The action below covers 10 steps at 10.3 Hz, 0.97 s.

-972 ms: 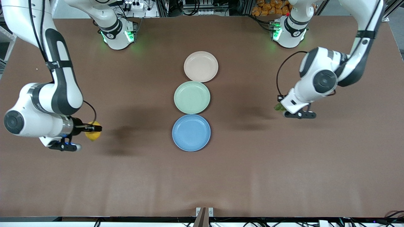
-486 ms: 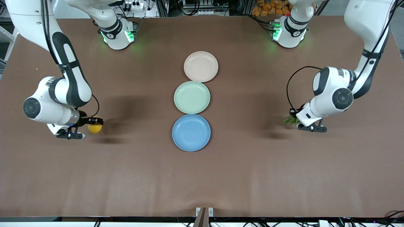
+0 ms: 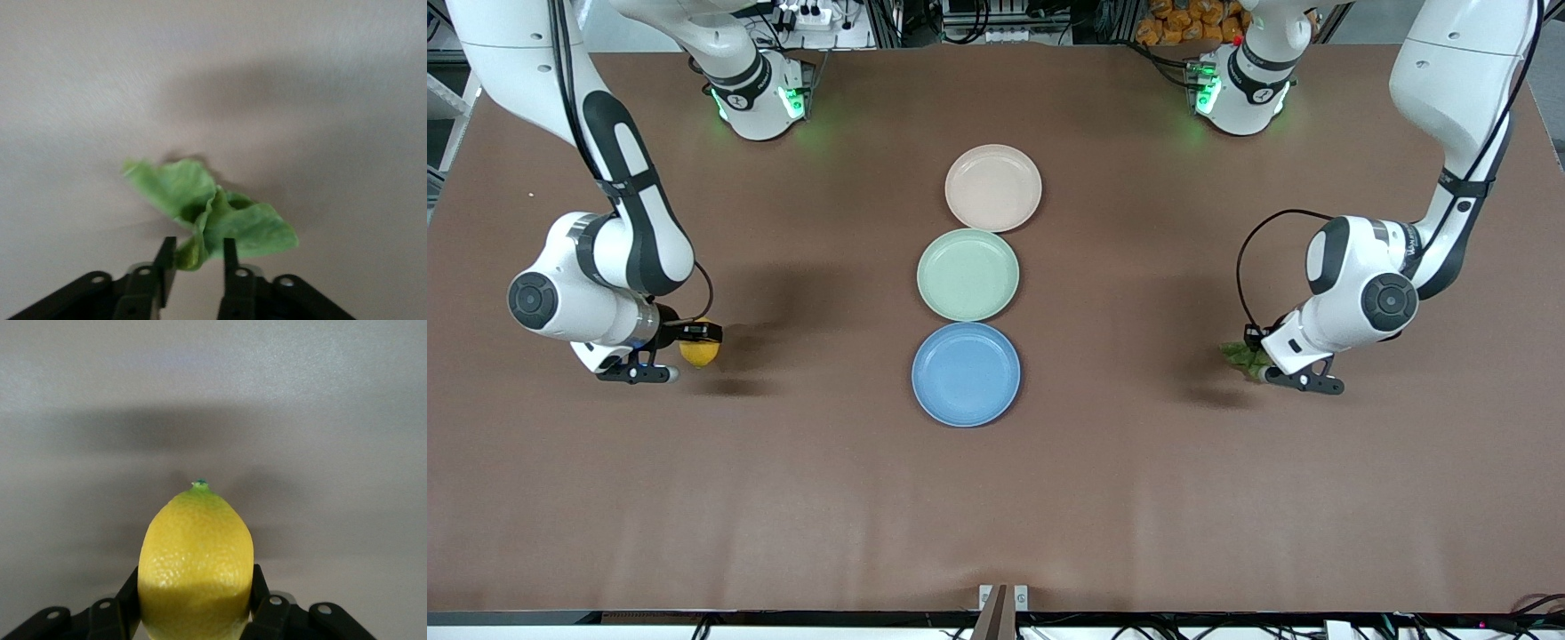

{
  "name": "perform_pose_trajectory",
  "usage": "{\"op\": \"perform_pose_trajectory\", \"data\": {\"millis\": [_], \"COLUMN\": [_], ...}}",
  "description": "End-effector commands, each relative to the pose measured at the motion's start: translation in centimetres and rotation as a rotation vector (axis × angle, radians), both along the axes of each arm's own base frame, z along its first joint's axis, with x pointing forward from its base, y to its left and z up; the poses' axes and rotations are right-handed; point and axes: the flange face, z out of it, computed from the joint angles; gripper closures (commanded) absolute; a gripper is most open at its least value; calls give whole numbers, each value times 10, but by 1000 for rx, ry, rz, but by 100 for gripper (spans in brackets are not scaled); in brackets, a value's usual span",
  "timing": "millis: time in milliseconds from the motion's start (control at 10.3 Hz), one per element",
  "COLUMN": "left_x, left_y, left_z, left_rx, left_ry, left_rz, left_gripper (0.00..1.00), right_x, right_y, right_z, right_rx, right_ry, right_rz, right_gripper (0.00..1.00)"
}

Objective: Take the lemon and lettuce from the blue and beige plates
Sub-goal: 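Carry the lettuce and lemon away from the plates and lower them, then open both grippers to release the lettuce and lemon on the table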

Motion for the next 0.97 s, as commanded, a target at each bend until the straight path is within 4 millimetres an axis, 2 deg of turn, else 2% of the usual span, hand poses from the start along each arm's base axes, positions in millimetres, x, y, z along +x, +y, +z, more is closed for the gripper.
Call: {"op": "perform_pose_trajectory", "data": {"millis": [0,97,292,389,486,583,681,875], "left_x": [10,13,12,9,8,4,3,-2], "left_y": [4,4,7,1,-2,-3,-4,-5], "left_z": [35,58,126,157,191,221,253,291], "left_rx": [-12,-5,-24,-23,-17,-9,-4,-3], "left_ry": [-5,6,-12,-48,-104,-157,-214,-270], "left_rz": [30,33,64,60,49,44,40,53], "left_gripper": [0,0,0,0,0,0,0,0], "right_x": [-10,-11,-10,-8,-4,4,16,41], "right_y": [-2,-2,-6,-6,-14,-25,-25,-23], "right_z": [4,1,1,7,22,46,73,129], "right_rx": [-7,-8,-8,-4,1,15,25,35], "right_ry": [-4,4,4,1,-5,5,4,-8], "right_rz": [24,23,17,22,4,-11,-2,12], "right_gripper": [49,28,1,0,0,0,0,0]}}
